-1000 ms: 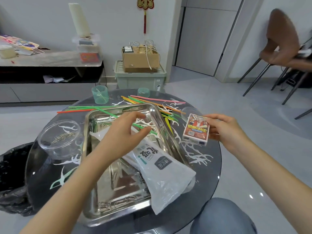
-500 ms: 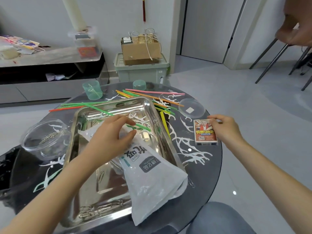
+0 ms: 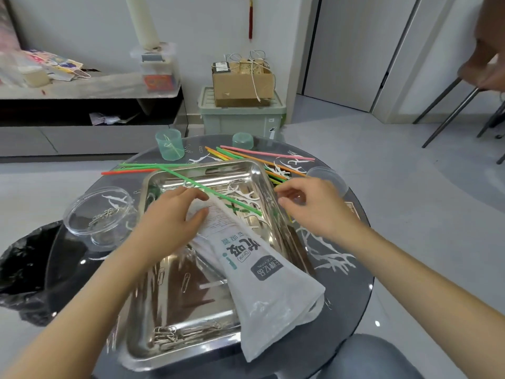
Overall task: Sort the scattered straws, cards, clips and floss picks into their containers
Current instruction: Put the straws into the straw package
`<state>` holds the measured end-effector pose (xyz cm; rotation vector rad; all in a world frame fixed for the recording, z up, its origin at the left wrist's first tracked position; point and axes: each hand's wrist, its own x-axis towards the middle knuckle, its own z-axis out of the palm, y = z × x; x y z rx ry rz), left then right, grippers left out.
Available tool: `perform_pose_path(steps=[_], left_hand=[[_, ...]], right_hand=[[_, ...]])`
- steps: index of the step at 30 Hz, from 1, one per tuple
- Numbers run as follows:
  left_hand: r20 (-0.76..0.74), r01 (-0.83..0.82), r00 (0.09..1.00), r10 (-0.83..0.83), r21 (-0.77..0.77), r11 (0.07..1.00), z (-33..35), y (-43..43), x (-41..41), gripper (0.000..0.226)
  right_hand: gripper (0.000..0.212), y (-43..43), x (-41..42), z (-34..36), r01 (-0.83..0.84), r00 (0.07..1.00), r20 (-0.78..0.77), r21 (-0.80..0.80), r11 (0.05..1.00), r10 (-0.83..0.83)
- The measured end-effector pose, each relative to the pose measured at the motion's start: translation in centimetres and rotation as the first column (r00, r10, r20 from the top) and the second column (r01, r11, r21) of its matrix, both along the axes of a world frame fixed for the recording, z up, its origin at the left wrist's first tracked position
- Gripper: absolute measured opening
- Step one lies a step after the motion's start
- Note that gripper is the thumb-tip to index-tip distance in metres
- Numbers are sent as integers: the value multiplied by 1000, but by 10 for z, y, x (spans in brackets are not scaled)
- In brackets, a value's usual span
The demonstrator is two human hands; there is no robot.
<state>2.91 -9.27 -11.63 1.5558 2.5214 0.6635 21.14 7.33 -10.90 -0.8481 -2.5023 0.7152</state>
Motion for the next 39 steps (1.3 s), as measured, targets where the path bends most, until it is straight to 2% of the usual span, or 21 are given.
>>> perform_pose_path(steps=[3,6,10,16,21,26,30,35,37,39], left_hand=[[-29,1,1000,-4,-85,996,5,-12,-12,34],[-44,33,998,-38,-106,994,8,-22,-20,38],[-29,86,996,-90,-100,991,8,-28,-27,40],[-66,101,992,-109,-115,988,9,-30,-36,46],[-110,186,971,-212,-210,960,3,-31,-29,64],[-106,381,888,-447,-370,847,6,-2,7,104],[-141,444,782,-607,-557,702,22,38,28,122],[-45,435,708,-705,-758,486,32,67,56,110],[-78,411,680,-729,-783,467,30,67,61,105],[-115,413,662,-740,-769,489,28,64,61,98]], right_hand=[[31,-11,-50,-3,-151,977,151,-5,989,150],[29,-12,-93,-12,-156,962,231,31,987,145],[21,-11,-133,-27,-111,974,205,49,993,99],[22,-11,-154,-39,-100,963,261,95,990,72],[20,-14,-138,-14,-45,992,121,119,992,31],[19,-25,-73,14,-7,1000,4,45,999,7],[18,-33,-14,21,29,999,-33,-4,1000,-29],[18,-37,43,20,73,996,-44,-52,996,-75],[18,-38,62,19,85,994,-58,-64,994,-89],[19,-39,78,18,91,992,-75,-75,993,-96]])
